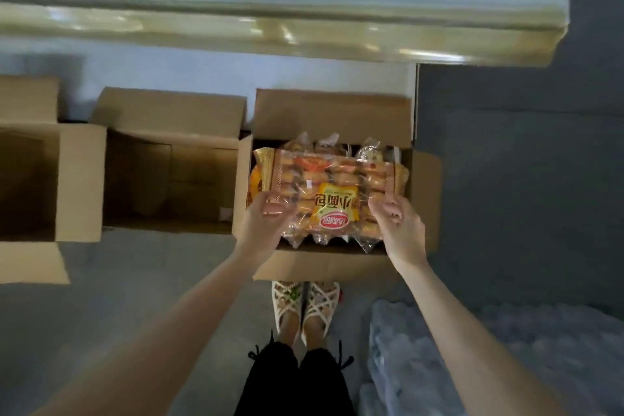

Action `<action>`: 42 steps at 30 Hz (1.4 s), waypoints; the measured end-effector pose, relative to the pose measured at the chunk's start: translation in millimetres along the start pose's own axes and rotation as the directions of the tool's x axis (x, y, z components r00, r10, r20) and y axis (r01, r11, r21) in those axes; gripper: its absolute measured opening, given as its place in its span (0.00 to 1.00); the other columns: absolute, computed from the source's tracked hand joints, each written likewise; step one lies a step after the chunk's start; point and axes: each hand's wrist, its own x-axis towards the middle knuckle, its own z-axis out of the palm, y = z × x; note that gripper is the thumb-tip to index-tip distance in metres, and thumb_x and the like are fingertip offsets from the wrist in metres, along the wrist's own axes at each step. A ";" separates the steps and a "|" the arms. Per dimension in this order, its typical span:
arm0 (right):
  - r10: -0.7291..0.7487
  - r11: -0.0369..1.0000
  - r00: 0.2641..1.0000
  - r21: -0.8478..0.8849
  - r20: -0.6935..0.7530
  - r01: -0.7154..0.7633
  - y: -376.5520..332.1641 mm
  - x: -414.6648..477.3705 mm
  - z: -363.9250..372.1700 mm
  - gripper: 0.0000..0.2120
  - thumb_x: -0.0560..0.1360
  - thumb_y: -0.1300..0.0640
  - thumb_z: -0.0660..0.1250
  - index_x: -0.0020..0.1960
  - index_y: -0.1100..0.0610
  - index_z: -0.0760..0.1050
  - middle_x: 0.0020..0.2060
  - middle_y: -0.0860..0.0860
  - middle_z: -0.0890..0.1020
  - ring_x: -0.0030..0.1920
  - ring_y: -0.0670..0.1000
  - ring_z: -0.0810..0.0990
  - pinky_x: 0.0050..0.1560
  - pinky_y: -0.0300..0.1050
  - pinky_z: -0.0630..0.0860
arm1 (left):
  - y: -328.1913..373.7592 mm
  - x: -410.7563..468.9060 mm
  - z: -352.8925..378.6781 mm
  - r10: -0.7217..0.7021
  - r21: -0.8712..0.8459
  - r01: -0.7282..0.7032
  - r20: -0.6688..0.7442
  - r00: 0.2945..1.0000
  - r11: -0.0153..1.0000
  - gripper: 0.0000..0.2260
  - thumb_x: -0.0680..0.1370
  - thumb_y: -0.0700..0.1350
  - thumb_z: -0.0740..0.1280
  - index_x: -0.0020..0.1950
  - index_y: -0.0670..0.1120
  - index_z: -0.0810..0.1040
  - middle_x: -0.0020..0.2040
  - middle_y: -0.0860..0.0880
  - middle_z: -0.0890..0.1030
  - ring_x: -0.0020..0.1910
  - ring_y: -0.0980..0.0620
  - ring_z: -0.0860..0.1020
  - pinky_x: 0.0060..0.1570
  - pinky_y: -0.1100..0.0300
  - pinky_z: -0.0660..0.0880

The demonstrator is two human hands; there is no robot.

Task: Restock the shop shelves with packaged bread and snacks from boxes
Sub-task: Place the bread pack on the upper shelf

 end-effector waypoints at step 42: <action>0.564 0.488 0.812 0.733 0.151 -0.475 120.0 74.5 118.2 0.24 0.67 0.50 0.76 0.60 0.52 0.74 0.53 0.50 0.83 0.57 0.50 0.80 0.57 0.47 0.78 | -135.6 107.8 86.6 -0.481 -0.648 0.456 0.155 0.863 0.610 0.29 0.61 0.50 0.77 0.60 0.48 0.77 0.53 0.48 0.84 0.53 0.51 0.81 0.47 0.59 0.76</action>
